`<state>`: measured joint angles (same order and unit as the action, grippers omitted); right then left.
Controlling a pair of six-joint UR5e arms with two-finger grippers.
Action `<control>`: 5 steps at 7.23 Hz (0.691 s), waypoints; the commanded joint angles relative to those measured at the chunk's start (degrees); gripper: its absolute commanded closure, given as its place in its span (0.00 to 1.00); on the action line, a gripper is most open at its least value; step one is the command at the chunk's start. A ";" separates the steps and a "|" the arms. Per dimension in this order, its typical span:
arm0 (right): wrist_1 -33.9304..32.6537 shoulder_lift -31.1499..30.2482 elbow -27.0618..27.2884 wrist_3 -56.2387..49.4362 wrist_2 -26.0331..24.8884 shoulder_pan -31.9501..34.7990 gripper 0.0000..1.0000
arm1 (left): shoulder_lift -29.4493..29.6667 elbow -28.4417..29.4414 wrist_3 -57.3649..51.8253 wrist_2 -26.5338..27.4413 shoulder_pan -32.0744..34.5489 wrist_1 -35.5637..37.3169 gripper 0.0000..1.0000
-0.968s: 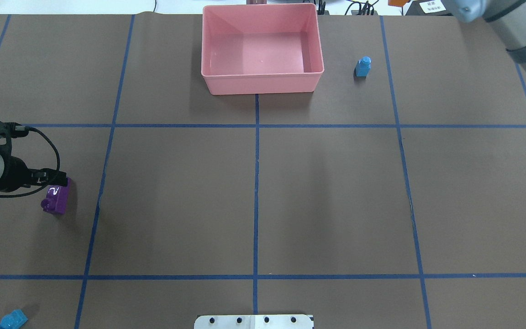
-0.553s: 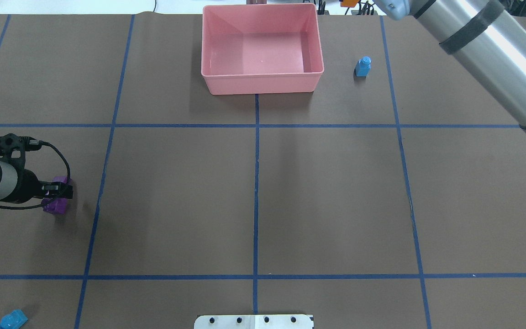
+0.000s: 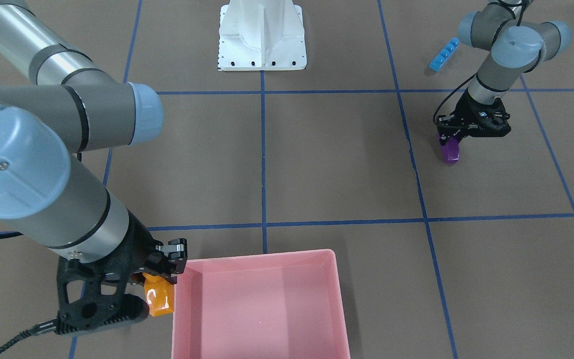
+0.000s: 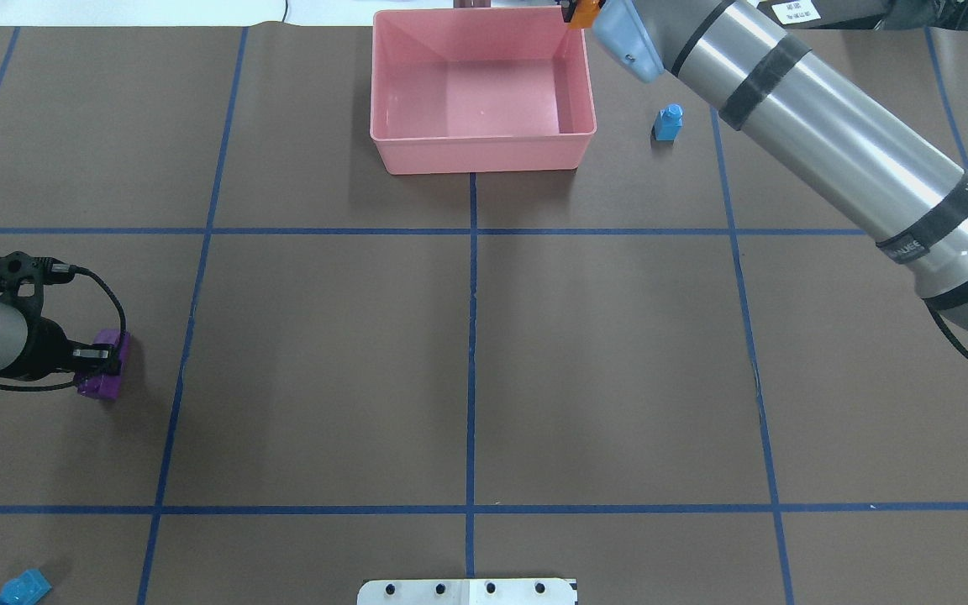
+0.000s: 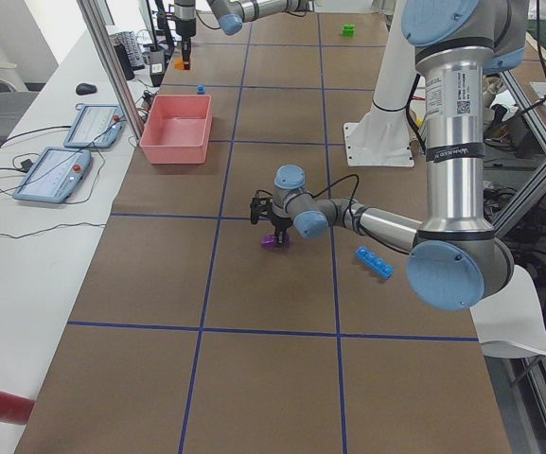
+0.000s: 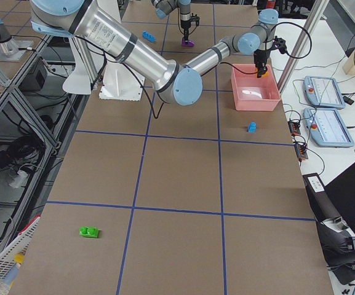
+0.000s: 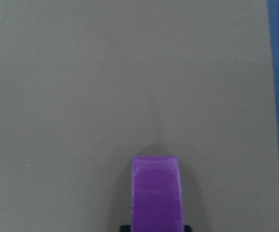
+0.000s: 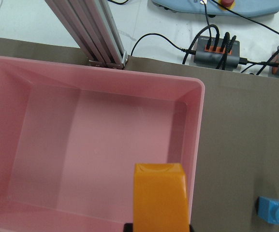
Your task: Put all blocks into box
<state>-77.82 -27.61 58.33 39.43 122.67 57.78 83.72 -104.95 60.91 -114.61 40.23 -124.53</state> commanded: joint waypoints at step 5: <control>19.20 3.52 -11.40 8.73 -13.42 -6.54 0.00 | 16.15 -2.37 -0.09 -13.53 15.38 16.37 1.00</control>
<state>-59.49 -24.62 47.26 46.01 110.00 51.52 93.31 -107.54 60.88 -127.05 52.31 -114.46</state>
